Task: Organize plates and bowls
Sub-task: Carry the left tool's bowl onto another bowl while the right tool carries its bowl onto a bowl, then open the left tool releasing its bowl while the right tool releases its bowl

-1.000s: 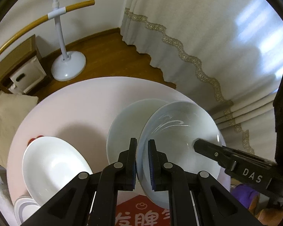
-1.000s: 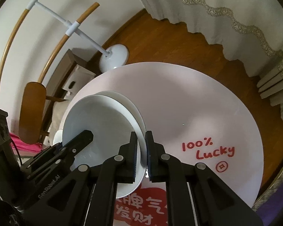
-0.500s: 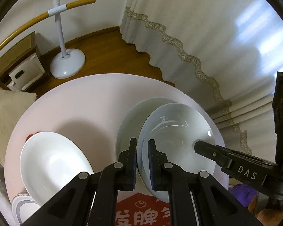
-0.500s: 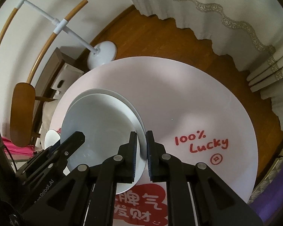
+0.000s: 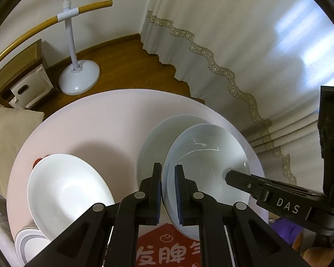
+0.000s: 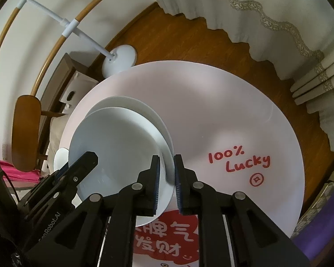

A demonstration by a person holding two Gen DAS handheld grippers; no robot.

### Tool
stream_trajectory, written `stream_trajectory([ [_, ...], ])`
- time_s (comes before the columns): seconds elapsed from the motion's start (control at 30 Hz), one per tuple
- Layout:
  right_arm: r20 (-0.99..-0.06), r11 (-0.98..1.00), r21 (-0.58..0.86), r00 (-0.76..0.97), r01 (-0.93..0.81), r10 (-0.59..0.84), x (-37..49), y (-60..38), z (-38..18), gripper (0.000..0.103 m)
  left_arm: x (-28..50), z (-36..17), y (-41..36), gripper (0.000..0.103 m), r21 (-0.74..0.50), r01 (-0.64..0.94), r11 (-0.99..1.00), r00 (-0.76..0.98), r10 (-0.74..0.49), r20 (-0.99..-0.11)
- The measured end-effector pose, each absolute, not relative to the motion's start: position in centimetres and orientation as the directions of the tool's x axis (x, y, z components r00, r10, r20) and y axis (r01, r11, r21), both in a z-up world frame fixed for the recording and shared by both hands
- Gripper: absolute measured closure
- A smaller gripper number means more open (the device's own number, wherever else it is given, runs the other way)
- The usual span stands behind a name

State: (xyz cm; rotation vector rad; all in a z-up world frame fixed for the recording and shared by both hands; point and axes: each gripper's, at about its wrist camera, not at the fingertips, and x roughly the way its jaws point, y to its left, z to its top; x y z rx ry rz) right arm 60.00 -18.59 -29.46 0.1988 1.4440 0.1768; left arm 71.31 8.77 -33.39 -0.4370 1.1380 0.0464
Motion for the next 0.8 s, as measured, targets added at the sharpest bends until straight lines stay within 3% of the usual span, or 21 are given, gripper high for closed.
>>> stream_trajectory([
  [0.43, -0.930, 0.942, 0.334, 0.162, -0.006, 0.331, 59.4, -18.9, -28.2, 0.089, 68.2, -32.0, 9.9, 0.099, -0.359, -0.256, 0.898, 0.495, -0.197, -0.846],
  [0.8, -0.913, 0.922, 0.382, 0.177, 0.057, 0.367, 59.0, -19.6, -29.4, 0.089, 67.0, -31.6, 9.1, 0.099, -0.313, -0.219, 0.924, 0.505, -0.167, -0.847],
])
